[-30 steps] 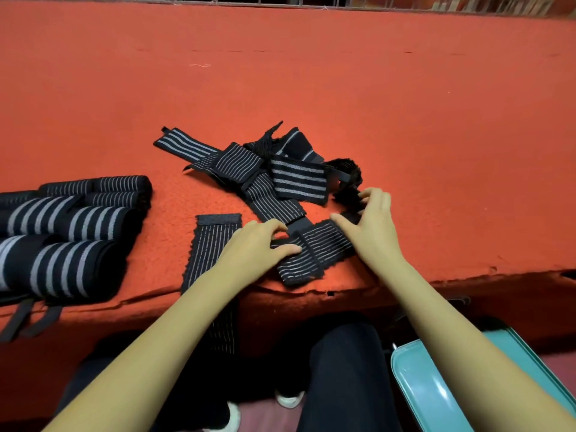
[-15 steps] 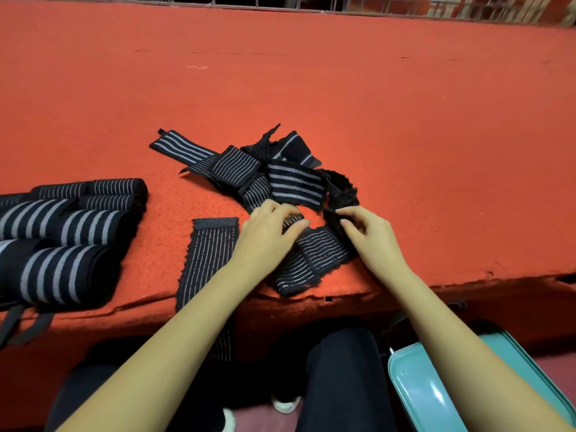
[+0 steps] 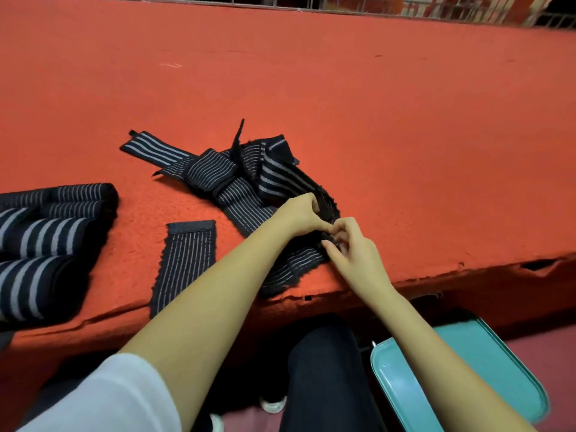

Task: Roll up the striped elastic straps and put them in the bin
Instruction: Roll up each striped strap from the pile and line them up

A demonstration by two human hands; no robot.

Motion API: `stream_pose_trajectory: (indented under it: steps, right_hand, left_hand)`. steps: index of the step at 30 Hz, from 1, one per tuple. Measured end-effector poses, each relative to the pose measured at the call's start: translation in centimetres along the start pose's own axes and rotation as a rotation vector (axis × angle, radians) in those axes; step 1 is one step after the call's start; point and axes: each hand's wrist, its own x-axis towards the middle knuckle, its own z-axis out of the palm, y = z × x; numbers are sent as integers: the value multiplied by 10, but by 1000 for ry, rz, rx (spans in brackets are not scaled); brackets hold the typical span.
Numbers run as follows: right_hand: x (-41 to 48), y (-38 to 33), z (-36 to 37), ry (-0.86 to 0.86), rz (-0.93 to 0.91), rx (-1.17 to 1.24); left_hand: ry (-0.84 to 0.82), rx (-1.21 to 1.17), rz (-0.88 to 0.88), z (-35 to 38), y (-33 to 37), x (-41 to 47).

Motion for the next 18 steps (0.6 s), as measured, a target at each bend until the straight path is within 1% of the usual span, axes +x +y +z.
stream_pose_trajectory:
  steps: [5, 8, 12, 13, 15, 17, 18]
  right_hand:
    - [-9, -1, 3, 48, -79, -11]
    - [-14, 1, -2, 111, -131, -20]
    - [-22, 4, -12, 170, -183, -17]
    - [-23, 5, -13, 166, -182, -20]
    - [-25, 9, -13, 156, -141, -42]
    - [-24, 10, -14, 172, -105, -68]
    - [-23, 9, -14, 191, -107, -64]
  left_hand:
    - [62, 17, -16, 8, -8, 8]
    - [106, 34, -39, 8, -6, 12]
    - [225, -1, -90, 14, -9, 17]
    - [255, -42, -76, 15, -10, 16]
    - [283, -179, 12, 9, -9, 10]
    - [244, -321, 130, -3, -8, -6]
    - [194, -405, 186, -10, -10, -16]
